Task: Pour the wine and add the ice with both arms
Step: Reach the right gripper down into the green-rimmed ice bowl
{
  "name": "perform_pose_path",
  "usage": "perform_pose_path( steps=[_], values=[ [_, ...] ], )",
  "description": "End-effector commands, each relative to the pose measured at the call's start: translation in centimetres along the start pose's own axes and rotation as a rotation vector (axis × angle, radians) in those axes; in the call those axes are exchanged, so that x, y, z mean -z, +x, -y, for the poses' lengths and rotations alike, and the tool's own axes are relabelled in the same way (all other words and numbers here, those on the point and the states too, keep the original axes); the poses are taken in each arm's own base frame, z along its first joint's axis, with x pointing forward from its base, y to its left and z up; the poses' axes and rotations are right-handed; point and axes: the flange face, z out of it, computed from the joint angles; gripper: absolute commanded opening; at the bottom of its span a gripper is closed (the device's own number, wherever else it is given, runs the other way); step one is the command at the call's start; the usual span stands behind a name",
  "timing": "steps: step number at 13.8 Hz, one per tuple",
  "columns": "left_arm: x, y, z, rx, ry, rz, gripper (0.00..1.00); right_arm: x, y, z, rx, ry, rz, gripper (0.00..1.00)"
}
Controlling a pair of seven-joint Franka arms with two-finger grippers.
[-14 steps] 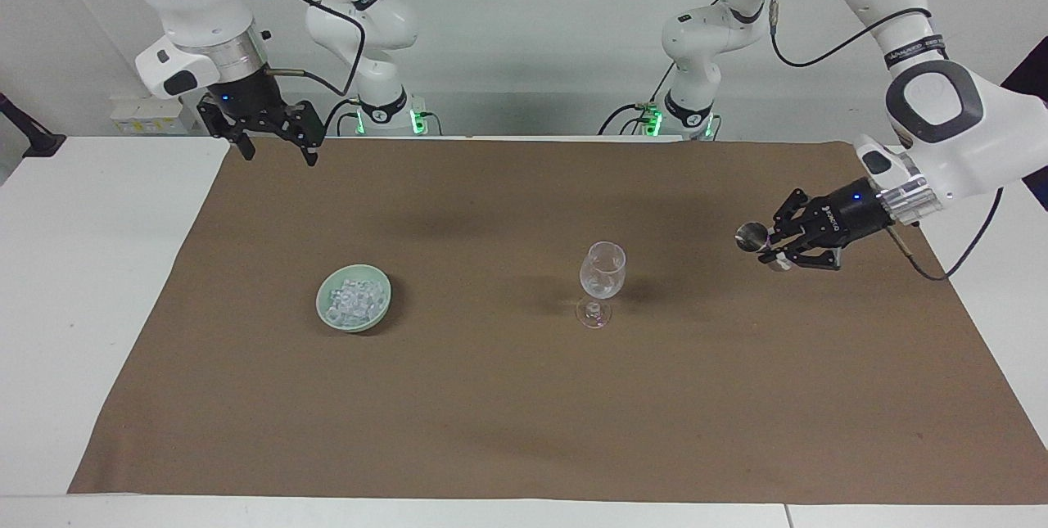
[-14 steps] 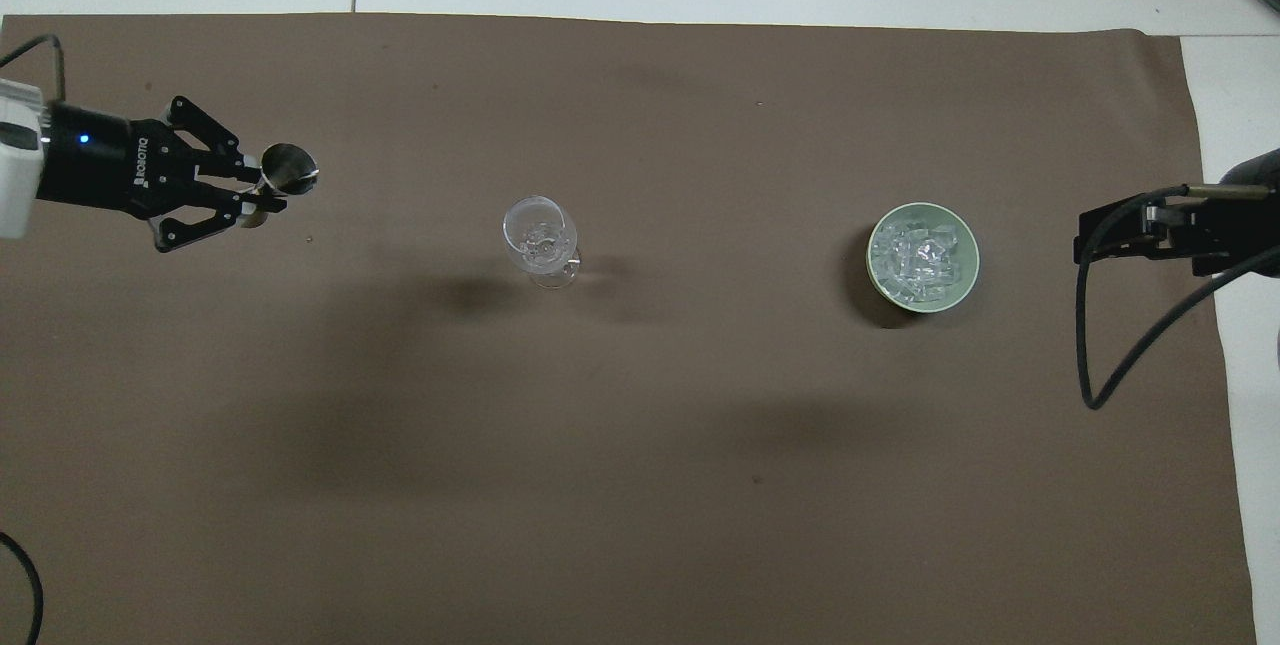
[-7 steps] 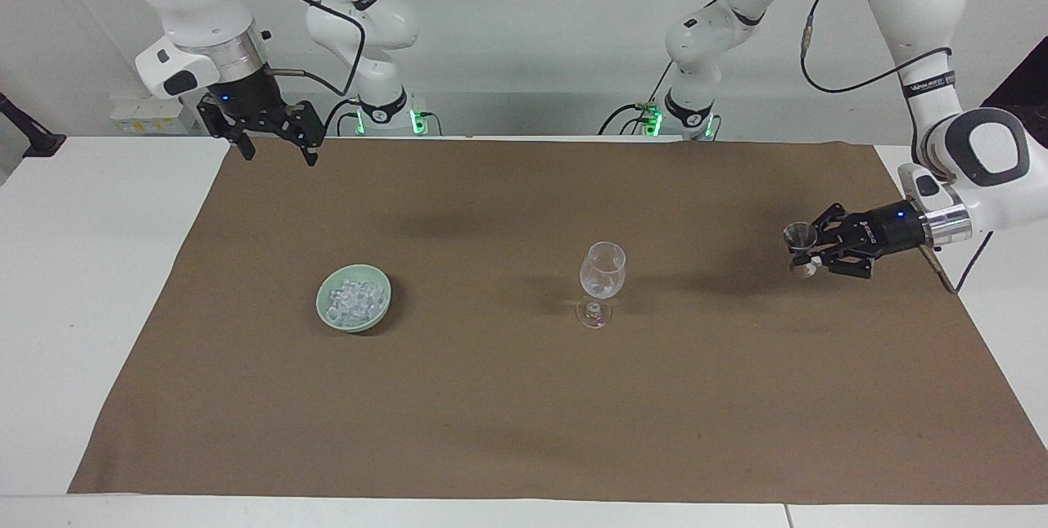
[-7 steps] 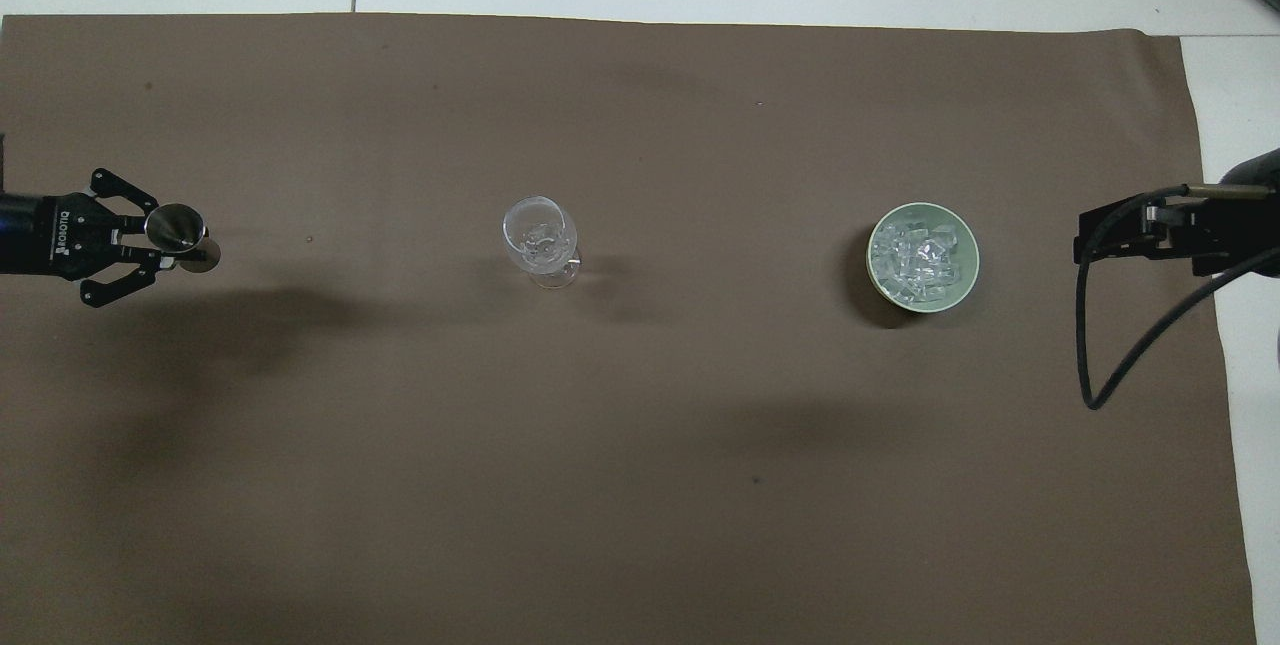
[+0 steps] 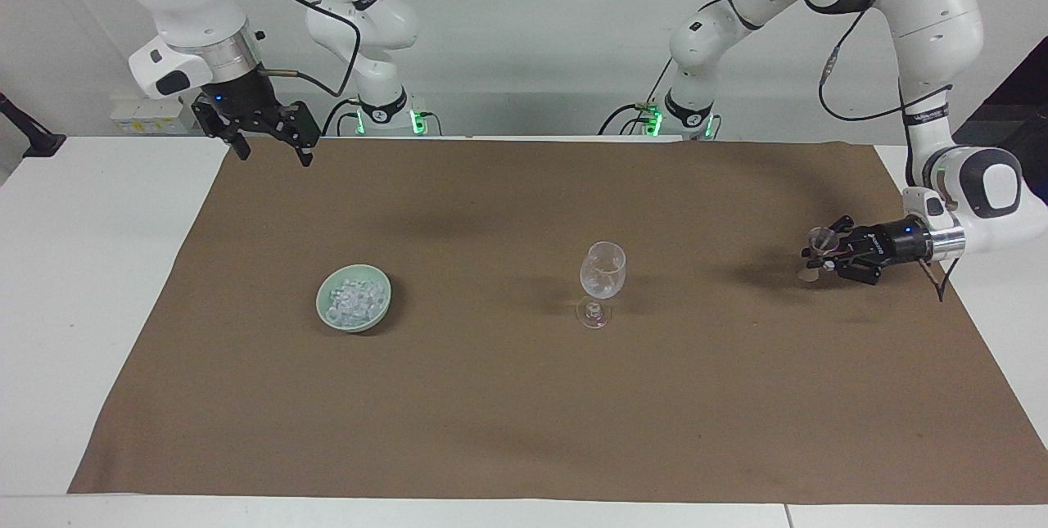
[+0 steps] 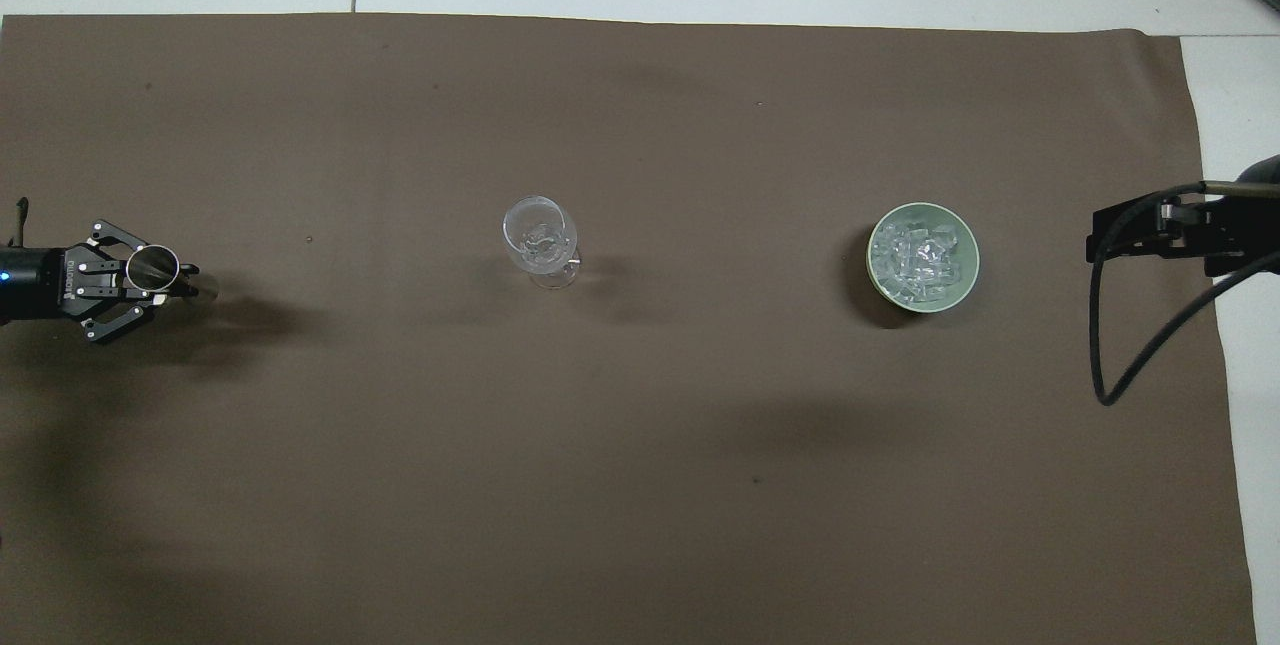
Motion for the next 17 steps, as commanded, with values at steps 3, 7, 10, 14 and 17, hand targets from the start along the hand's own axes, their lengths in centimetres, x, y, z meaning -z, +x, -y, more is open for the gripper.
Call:
perform_pose_path(
  steps=[3, 7, 10, 14, 17],
  values=[
    [-0.9, -4.2, -1.0, 0.034, -0.02, -0.125, 0.0, -0.3, 1.1, 0.4, 0.026, 0.028, -0.088, 1.0],
    [-0.7, -5.5, -1.4, 0.05, -0.003, -0.151, 0.0, -3.8, 2.4, 0.7, 0.026, 0.031, -0.102, 1.0],
    [-0.1, -6.9, -1.8, 0.064, 0.012, -0.167, 0.0, -7.9, 3.1, 1.1, 0.027, 0.032, -0.096, 1.0],
    [-0.1, -6.8, -1.5, 0.062, 0.048, -0.197, 0.0, -15.4, 3.1, 3.7, 0.071, 0.035, -0.086, 1.0],
    [-0.1, -6.4, -0.4, 0.048, 0.126, -0.23, 0.0, -19.5, 3.1, 4.5, 0.085, 0.04, -0.098, 1.0]
  ],
)
